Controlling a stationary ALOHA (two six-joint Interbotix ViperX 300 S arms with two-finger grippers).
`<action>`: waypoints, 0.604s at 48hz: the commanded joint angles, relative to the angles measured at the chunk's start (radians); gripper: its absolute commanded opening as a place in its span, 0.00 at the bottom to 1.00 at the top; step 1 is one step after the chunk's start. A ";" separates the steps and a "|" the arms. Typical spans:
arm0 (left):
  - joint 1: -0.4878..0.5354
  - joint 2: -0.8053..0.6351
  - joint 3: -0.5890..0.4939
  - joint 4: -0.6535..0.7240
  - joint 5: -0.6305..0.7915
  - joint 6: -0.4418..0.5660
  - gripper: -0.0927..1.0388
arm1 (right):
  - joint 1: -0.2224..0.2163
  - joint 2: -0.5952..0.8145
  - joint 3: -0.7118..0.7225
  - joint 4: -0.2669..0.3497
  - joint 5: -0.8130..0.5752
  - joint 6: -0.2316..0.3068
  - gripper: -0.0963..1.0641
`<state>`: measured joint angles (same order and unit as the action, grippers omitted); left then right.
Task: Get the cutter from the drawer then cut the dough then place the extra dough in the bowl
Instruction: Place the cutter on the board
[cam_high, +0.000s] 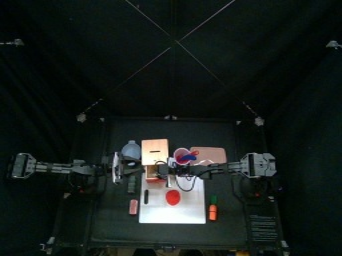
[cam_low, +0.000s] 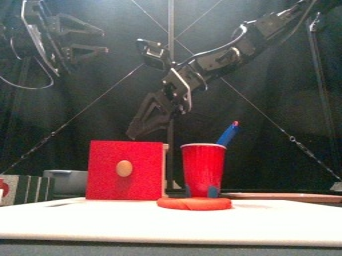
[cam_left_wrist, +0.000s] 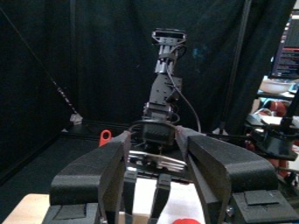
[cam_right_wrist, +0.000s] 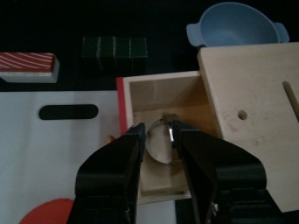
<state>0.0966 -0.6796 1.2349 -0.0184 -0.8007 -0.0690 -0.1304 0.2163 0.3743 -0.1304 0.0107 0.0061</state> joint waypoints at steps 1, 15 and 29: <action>0.003 0.002 -0.012 -0.002 -0.011 0.002 0.81 | -0.017 -0.018 -0.025 -0.008 -0.003 -0.002 0.69; 0.003 0.002 -0.006 -0.017 -0.008 0.000 0.81 | -0.012 -0.008 -0.020 -0.018 -0.002 0.003 0.69; 0.005 0.002 0.000 -0.049 -0.008 0.002 0.81 | -0.017 0.006 -0.020 -0.020 -0.002 0.003 0.69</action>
<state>0.0982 -0.6796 1.2471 -0.0644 -0.8023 -0.0690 -0.1442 0.2347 0.3728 -0.1503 0.0123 0.0107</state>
